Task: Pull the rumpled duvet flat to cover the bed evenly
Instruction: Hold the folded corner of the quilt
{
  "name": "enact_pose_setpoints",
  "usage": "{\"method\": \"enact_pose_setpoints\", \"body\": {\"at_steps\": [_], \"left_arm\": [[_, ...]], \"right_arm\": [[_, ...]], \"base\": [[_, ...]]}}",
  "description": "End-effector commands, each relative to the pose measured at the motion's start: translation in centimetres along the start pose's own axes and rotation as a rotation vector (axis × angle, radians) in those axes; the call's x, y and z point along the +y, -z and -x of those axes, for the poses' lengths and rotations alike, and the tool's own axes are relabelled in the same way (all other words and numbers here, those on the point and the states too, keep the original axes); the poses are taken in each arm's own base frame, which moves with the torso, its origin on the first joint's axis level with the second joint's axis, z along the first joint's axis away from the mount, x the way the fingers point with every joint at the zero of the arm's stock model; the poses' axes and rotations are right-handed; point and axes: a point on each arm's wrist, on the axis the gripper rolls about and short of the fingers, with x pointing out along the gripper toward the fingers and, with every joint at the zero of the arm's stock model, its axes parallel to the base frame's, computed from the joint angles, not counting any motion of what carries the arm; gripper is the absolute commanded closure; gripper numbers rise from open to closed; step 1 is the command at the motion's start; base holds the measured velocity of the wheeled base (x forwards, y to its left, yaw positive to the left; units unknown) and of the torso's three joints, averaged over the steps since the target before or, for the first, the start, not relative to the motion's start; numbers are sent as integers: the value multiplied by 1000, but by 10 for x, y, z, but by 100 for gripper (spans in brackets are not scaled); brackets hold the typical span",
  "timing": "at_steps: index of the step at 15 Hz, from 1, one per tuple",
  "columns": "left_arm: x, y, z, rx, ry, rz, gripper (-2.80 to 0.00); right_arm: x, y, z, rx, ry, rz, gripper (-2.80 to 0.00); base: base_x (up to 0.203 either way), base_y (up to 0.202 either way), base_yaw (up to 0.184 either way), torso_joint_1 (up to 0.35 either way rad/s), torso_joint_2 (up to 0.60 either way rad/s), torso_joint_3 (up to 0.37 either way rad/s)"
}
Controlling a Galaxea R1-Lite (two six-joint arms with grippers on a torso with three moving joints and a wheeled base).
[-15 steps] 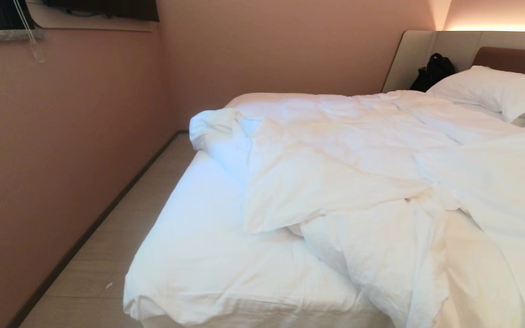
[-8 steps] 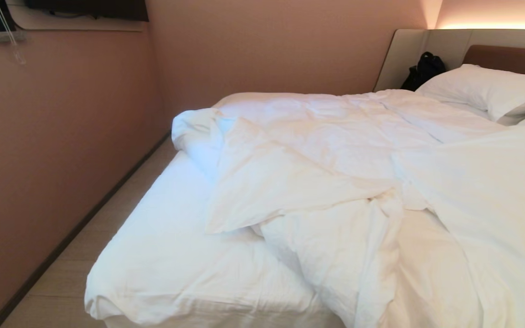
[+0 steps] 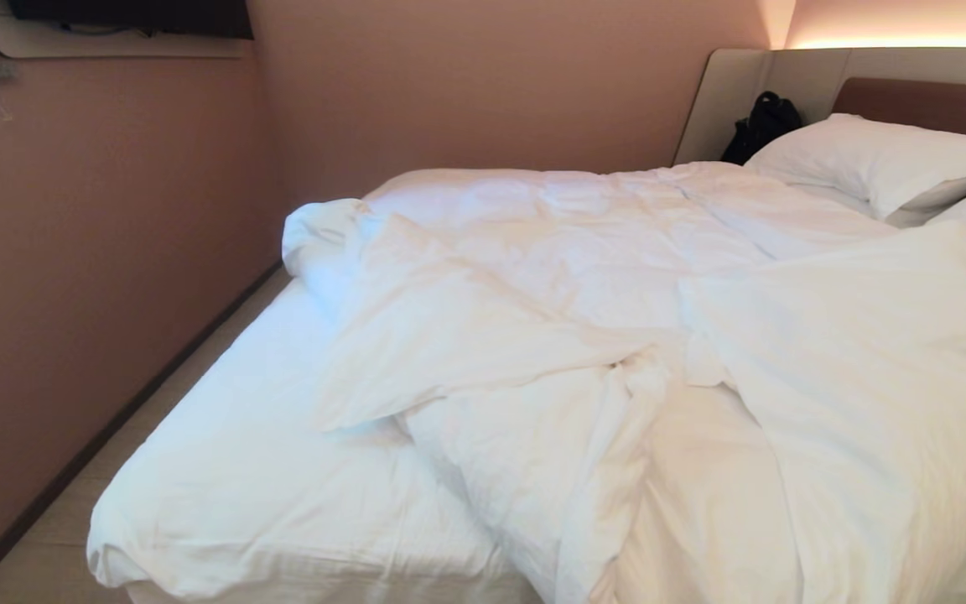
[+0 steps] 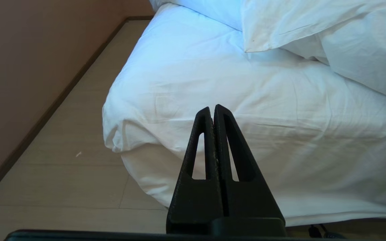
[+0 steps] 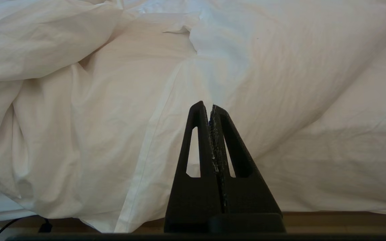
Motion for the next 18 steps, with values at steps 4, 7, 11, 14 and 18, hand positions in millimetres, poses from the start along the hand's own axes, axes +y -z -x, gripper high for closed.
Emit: {"method": "enact_pose_setpoints", "body": {"at_steps": [4, 7, 11, 14, 18], "left_arm": [[0, 0, 0, -1, 2, -2, 0], [0, 0, 0, -2, 5, -5, 0], [0, 0, 0, 4, 5, -6, 0], [0, -41, 9, -67, 15, -1, 0], [-1, -104, -14, 37, 103, 89, 0]], "right_arm": [[0, 0, 0, 0, 0, 0, 0], [0, 0, 0, 0, 0, 0, 0], [0, 0, 0, 0, 0, 0, 0], [0, 0, 0, 0, 0, 0, 0], [0, 0, 0, 0, 0, 0, 0]], "base": [[0, 0, 0, 0, 0, 0], [0, 0, 0, 0, 0, 0], [0, 0, 0, 0, 0, 0], [0, 0, 0, 0, 0, 0], [0, 0, 0, 0, 0, 0]]}}
